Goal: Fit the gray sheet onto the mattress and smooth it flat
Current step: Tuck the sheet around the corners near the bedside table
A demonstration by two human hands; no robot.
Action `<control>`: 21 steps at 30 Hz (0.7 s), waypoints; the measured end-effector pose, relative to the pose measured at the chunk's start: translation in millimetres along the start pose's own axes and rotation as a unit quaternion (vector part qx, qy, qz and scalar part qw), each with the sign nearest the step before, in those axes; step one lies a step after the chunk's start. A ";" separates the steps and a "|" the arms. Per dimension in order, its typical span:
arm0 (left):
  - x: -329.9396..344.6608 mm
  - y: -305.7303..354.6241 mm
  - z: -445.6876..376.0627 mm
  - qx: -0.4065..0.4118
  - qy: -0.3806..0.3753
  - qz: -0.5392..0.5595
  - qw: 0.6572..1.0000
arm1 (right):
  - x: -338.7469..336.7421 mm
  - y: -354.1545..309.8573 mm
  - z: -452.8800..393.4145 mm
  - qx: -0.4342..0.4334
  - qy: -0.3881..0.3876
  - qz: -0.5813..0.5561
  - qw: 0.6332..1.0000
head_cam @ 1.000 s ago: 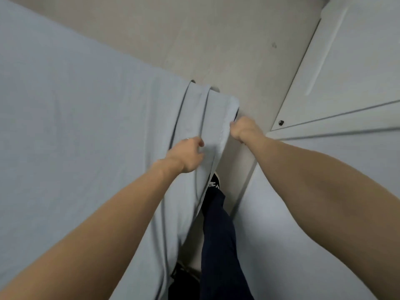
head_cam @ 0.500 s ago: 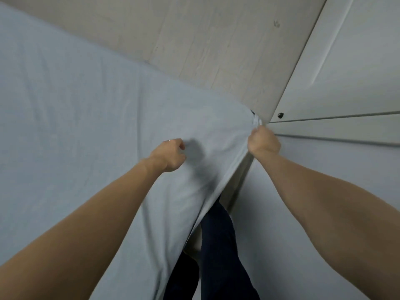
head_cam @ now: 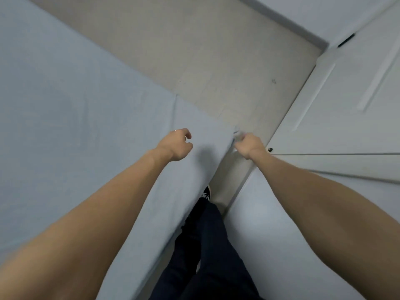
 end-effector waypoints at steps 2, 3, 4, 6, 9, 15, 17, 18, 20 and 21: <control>-19.3 -7.1 24.2 -0.002 0.022 0.011 1.000 | 4.6 -31.3 21.7 -0.049 -0.036 0.009 0.998; -29.8 -10.9 35.2 -0.002 0.034 0.015 0.999 | 4.8 -48.2 33.8 -0.073 -0.045 0.021 0.996; -39.4 -15.7 45.7 -0.004 0.045 0.021 0.999 | 3.1 -65.6 48.6 -0.098 -0.046 0.033 0.994; -58.7 -29.5 69.6 -0.010 0.071 0.041 0.997 | -1.4 -102.8 82.3 -0.146 -0.045 0.061 0.986; -82.9 -52.4 102.3 -0.018 0.105 0.061 0.992 | -8.0 -152.7 119.7 -0.202 -0.039 0.119 0.971; -121.1 -86.5 116.3 -0.066 0.154 0.087 0.982 | -19.3 -233.6 119.7 -0.260 -0.040 0.202 0.943; -130.7 -87.9 101.7 -0.093 0.167 0.103 0.976 | -28.1 -263.2 105.4 -0.283 -0.046 0.227 0.931; -137.1 -83.4 88.7 -0.108 0.170 0.115 0.973 | -38.4 -279.5 90.9 -0.290 -0.051 0.242 0.925; -152.5 -70.8 60.9 -0.131 0.173 0.136 0.967 | -62.3 -312.3 54.4 -0.295 -0.053 0.256 0.919; -161.8 -63.9 45.6 -0.143 0.177 0.145 0.963 | -74.6 -328.6 33.7 -0.296 -0.056 0.264 0.916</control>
Point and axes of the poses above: each hand's wrist, its own z-axis away from the middle knuckle, its own x-axis out of the palm, y = z × x, the point moved 7 cm from there along -z, towards the middle knuckle, and after that the axes turned 1 degree about y, right-handed, at the moved point
